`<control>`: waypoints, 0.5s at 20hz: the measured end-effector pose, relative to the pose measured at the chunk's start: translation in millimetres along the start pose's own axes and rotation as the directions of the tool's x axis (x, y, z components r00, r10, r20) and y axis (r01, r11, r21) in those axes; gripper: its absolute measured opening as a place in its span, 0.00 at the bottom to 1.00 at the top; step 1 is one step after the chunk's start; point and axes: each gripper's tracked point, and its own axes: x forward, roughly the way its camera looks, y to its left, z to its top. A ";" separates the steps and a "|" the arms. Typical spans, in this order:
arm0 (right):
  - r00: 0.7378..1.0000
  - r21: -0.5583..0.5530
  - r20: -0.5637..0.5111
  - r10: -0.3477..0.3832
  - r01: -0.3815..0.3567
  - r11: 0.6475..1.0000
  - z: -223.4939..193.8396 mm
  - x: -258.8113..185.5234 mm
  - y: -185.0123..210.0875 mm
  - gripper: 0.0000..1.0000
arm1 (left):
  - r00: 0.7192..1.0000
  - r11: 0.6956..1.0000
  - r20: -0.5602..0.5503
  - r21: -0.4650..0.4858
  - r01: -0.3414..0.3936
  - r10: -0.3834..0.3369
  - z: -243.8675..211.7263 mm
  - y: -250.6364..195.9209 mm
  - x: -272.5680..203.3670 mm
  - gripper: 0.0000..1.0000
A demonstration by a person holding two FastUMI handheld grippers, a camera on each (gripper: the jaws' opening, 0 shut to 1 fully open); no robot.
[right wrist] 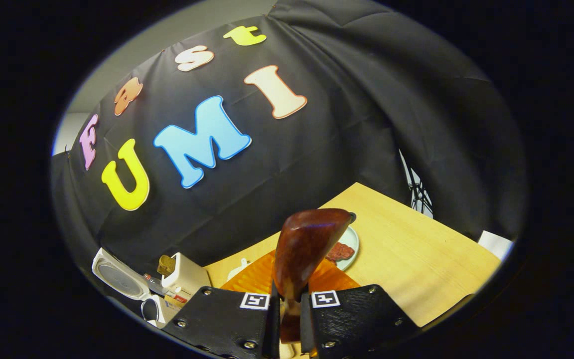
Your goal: Close the left gripper, press the button to open the rice cooker; take a wooden spoon from the chopstick holder with the right hand, scoop a spoonful of rice and pour it into the rice cooker, then put the wooden spoon back into the chopstick holder.
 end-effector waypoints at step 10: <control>0.996 -0.054 -0.079 -0.029 0.025 0.998 -49.6 41.6 -25.4 0.17 | 1.000 0.998 -0.018 0.054 -0.020 0.021 2.0 -30.5 3.4 0.99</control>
